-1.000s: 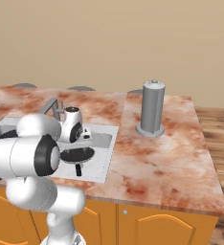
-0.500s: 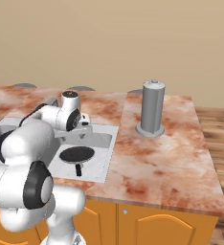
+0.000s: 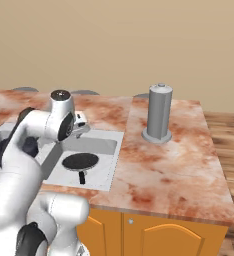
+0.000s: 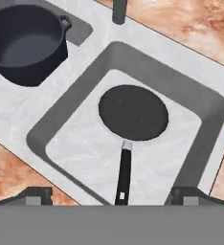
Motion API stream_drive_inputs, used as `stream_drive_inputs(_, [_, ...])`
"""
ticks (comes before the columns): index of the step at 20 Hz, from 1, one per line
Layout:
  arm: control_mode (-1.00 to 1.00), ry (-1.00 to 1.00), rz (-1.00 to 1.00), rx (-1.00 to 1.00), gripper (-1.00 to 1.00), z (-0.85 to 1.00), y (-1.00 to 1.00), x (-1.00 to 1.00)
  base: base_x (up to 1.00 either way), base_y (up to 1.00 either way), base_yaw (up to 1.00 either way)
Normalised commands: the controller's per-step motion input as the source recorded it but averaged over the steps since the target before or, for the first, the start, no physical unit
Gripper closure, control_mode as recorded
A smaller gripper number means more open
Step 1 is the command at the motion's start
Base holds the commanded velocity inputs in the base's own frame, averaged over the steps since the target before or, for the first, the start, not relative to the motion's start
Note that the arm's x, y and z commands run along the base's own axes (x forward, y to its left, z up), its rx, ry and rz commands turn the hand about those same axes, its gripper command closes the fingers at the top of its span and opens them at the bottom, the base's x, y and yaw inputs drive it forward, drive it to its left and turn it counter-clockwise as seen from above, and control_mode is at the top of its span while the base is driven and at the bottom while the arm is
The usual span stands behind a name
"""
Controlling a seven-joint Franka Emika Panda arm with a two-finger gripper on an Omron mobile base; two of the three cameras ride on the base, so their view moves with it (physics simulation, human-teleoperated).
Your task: Move the pot and pan from the stove into the sink.
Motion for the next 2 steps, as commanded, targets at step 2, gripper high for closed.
stream_drive_inputs(2, [-1.0, -0.24, 0.13, 0.0, -1.0, 0.41, 0.0, -0.65, 0.0, 0.0, 0.0])
